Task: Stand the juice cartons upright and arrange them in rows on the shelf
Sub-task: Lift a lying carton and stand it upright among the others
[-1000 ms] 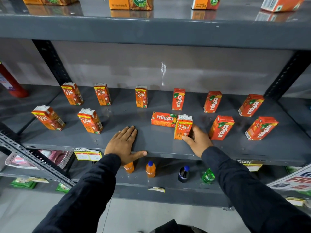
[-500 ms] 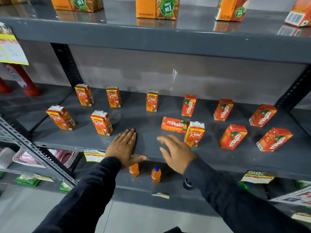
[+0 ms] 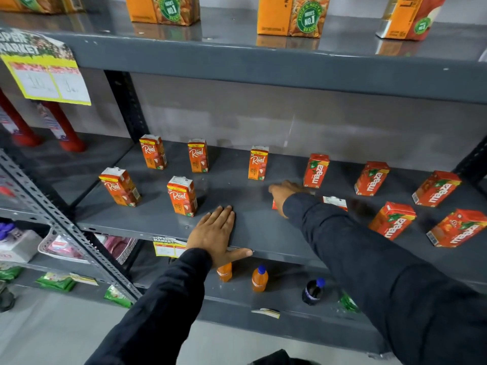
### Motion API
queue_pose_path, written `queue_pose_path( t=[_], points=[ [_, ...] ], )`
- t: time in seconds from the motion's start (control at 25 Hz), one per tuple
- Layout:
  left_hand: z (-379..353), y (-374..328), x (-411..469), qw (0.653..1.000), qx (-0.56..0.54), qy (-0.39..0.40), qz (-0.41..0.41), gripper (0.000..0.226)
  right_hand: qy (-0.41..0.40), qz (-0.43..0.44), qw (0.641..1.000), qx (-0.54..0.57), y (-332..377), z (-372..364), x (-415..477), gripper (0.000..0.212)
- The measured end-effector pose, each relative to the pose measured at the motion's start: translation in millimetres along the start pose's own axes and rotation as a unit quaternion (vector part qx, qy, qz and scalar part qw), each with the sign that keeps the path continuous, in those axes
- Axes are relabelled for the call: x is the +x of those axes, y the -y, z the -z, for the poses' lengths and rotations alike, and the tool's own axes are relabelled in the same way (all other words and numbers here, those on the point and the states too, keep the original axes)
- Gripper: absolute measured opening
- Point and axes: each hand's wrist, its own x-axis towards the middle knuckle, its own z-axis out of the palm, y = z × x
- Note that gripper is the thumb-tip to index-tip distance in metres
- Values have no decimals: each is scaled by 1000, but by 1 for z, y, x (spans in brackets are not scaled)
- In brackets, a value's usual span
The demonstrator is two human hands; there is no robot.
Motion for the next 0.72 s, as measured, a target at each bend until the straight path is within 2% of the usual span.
queue_pose_path(
  t=[0.08,0.16,0.24,0.28,0.32,0.36,0.4,0.48,0.56,0.6,0.64,0.68,0.72],
  points=[
    [-1,0,1,1000,0,-9,-4,122,-62,28,998,12,1,2,-5,49],
    [-2,0,1,1000,2,-13,-6,121,-128,27,985,109,4,10,-14,56],
    [-2,0,1,1000,2,-11,-7,121,-185,14,948,260,2,20,-23,53],
    [-2,0,0,1000,3,-10,-8,121,-203,5,917,344,1,23,-29,46],
    [-2,0,0,1000,4,-8,-8,121,-214,-9,873,439,0,25,-34,34],
    [-2,0,1,1000,4,-7,-8,121,-212,-36,809,547,0,24,-40,20],
    [-2,0,1,1000,5,-7,-8,121,-190,-74,726,657,0,22,-45,13],
    [-2,-1,1,1000,6,-9,-8,121,-106,-127,537,827,-1,16,-54,14],
    [-2,-1,0,1000,5,-12,-7,120,-36,-137,371,918,2,12,-64,22],
    [-2,-1,0,1000,5,-12,-6,120,-14,-133,305,943,3,8,-69,29],
    [-2,-1,0,1000,5,-13,-4,120,3,-130,265,956,5,5,-74,36],
    [-2,-1,0,1000,5,-13,-3,120,20,-126,252,959,7,2,-80,41],
    [-2,-1,0,1000,5,-12,-2,120,41,-119,265,956,10,-2,-84,44]
  ],
)
